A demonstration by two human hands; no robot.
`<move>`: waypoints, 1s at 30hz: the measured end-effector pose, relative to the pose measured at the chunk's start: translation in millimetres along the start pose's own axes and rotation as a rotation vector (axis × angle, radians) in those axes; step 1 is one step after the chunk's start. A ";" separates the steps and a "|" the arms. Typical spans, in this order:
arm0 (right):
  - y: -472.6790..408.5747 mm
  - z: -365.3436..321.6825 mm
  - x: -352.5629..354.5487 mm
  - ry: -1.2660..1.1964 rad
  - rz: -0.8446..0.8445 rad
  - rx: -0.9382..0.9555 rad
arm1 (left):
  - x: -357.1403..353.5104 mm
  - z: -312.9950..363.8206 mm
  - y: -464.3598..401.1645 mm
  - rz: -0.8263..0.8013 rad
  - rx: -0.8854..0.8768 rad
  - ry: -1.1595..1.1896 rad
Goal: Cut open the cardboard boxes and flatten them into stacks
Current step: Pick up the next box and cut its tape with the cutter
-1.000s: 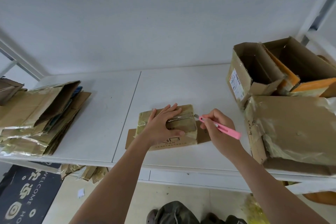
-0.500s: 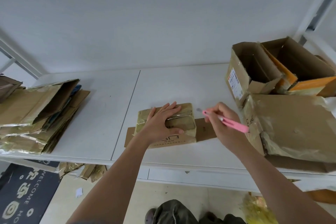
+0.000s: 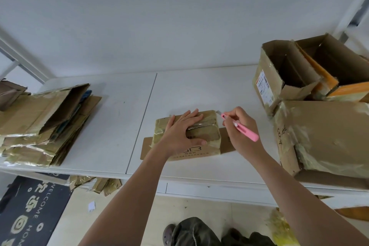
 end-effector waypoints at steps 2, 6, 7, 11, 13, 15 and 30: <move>0.0 -1.2 -0.7 0.007 -0.023 0.010 | 0.2 0.7 0.3 -0.004 -0.001 -0.001; 3.5 -1.0 1.6 -0.027 0.046 0.014 | 0.4 0.0 0.1 -0.004 -0.002 -0.001; 4.6 -1.3 1.9 -0.034 0.073 0.019 | 0.2 -0.2 0.0 -0.005 -0.002 -0.002; 4.5 -2.2 -2.8 -0.020 0.066 0.025 | -0.3 -1.6 -0.6 0.000 -0.005 0.008; 1.7 -3.8 -2.5 -0.002 0.035 0.029 | -0.4 -2.8 -1.3 0.003 -0.010 0.007; -1.0 -7.7 0.4 -0.001 -0.002 0.046 | -0.6 -3.4 -1.7 0.006 -0.013 0.001; 7.6 -21.9 15.3 0.090 -0.184 0.103 | -1.8 -1.4 -1.8 0.003 0.009 -0.011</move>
Point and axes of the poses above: each hand's wrist, its own y-axis away from the middle knuckle, its own x-axis out of the back of the hand, z = x × y, the point moved 4 cm from there along -y, towards the middle knuckle, and after that the axes turned 11 degrees about y, right-handed, at the moved point
